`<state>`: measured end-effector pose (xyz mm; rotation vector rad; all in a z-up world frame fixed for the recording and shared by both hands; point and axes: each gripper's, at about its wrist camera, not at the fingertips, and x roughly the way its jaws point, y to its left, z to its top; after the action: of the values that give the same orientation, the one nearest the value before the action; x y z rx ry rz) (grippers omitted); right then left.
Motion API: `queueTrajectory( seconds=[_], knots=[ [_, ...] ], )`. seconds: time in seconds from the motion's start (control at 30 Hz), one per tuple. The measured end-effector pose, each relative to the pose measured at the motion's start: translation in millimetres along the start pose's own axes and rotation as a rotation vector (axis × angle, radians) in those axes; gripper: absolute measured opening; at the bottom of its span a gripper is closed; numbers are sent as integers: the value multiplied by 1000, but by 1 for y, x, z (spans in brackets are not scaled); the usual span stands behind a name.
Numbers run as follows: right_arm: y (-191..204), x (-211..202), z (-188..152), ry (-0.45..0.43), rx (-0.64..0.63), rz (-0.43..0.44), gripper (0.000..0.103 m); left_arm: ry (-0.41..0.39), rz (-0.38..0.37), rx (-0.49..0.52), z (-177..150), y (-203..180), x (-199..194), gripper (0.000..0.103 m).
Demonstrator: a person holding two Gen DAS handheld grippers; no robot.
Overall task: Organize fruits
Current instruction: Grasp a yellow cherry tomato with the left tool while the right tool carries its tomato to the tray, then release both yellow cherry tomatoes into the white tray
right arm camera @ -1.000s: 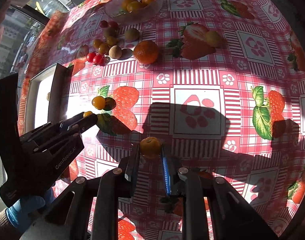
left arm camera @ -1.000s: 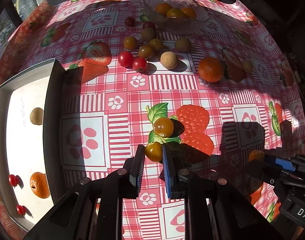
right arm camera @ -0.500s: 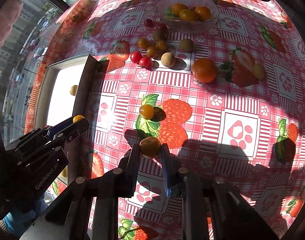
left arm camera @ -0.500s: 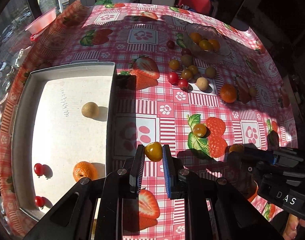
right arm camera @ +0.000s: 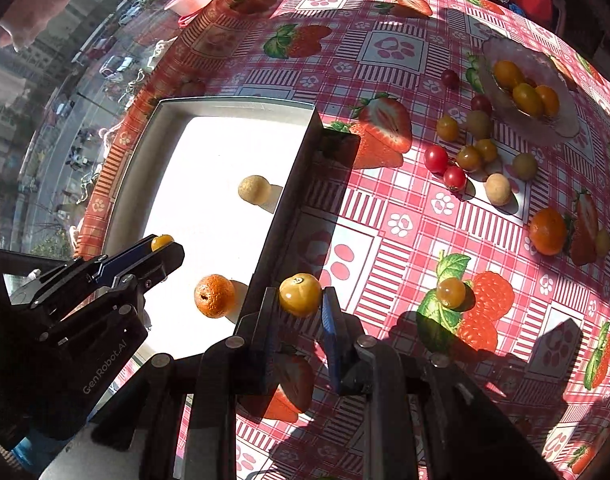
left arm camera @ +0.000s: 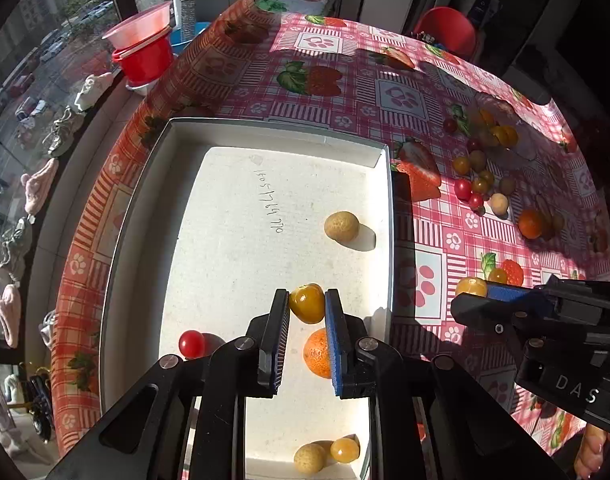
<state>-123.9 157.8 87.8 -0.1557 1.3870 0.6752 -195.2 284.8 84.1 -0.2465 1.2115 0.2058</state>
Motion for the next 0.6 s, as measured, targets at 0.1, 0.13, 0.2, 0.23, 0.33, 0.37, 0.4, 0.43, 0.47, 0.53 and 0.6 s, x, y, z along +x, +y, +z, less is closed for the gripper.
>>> queueTrajectory(
  seconds=[0.1,0.13,0.2,0.23,0.33,0.37,0.4,0.43,0.47,0.53,0.6],
  knots=[
    [21,14,13,11,-31,13,23,6,26,-15,3,22,7,19],
    [30,19,17,16,-40,18,23,9,36,-18,4,28,11,19],
    [42,31,25,28,-56,23,23,20,54,-23,6,40,19,19],
    [48,37,28,36,-64,25,23,28,61,-27,7,46,23,19],
    [63,55,36,58,-85,19,23,54,86,-39,7,59,36,19],
    [67,60,38,62,-89,15,23,62,89,-44,6,62,40,19],
    [69,64,40,67,-93,11,22,70,92,-46,6,65,43,19],
    [72,68,41,73,-94,5,22,79,93,-48,5,67,46,19],
    [73,72,42,78,-97,-2,23,88,93,-49,4,69,49,19],
    [76,80,43,89,-105,-17,23,106,86,-51,3,71,55,19],
    [78,86,42,104,-117,-33,24,97,85,-44,1,70,55,19]
  ],
)
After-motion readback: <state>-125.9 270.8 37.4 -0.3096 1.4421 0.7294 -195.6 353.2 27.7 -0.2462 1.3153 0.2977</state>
